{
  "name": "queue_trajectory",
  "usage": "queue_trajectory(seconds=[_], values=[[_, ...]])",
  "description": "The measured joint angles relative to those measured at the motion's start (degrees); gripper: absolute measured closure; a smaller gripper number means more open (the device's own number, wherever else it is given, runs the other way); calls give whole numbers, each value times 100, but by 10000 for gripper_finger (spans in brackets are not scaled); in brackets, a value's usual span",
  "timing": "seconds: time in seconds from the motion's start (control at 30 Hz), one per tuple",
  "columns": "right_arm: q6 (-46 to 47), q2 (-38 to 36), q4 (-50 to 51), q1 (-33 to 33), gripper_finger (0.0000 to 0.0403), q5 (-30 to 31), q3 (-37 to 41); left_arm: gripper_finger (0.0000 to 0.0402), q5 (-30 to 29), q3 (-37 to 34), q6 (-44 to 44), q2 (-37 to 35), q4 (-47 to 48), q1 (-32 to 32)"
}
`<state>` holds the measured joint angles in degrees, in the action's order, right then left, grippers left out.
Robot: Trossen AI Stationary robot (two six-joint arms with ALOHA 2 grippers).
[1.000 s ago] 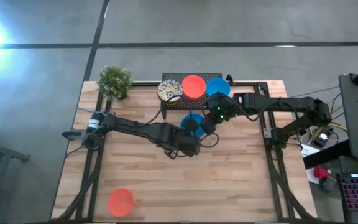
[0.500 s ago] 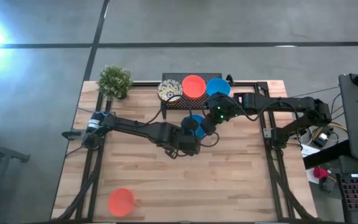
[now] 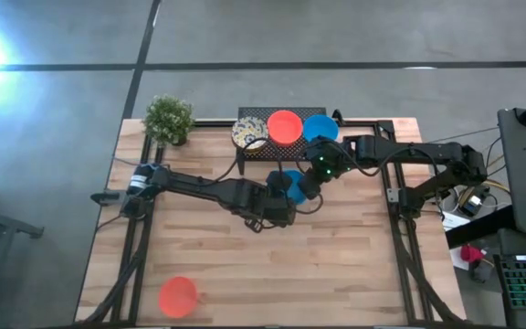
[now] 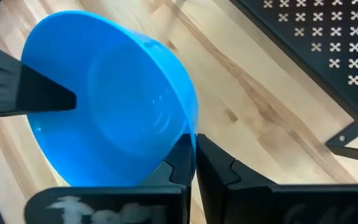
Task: Pick & Place Mini bowls
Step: Stack the blue bowl on the blue bowl on the shelf
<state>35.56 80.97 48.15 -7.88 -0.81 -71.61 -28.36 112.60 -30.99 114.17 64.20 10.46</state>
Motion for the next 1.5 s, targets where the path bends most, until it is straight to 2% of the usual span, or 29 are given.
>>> queue_trajectory(seconds=[0.37,0.73,0.83,0.97,1.07,1.23,1.4,1.5], values=[[-261,-82,773,-206,395,90,-71,307,20,15,167,-388,-166,37],[-334,-739,1283,-638,395,87,-694,307,-25,15,840,-893,-62,35],[-538,-834,1430,-968,395,97,-994,307,-104,15,1008,-997,-65,31],[-968,-774,1714,-1596,395,97,-1434,307,-513,15,1333,-1072,-28,31],[-1309,-625,1946,-2139,395,97,-1710,307,-747,13,1570,-1154,-1,31],[-1874,-188,2424,-3079,394,51,-2019,307,-785,13,1803,-1332,29,28],[-2362,304,2423,-3651,394,-558,-2185,307,-974,13,1918,-1491,30,28],[-2528,549,2602,-3774,394,-584,-2312,307,-1001,13,1922,-1554,32,28]])
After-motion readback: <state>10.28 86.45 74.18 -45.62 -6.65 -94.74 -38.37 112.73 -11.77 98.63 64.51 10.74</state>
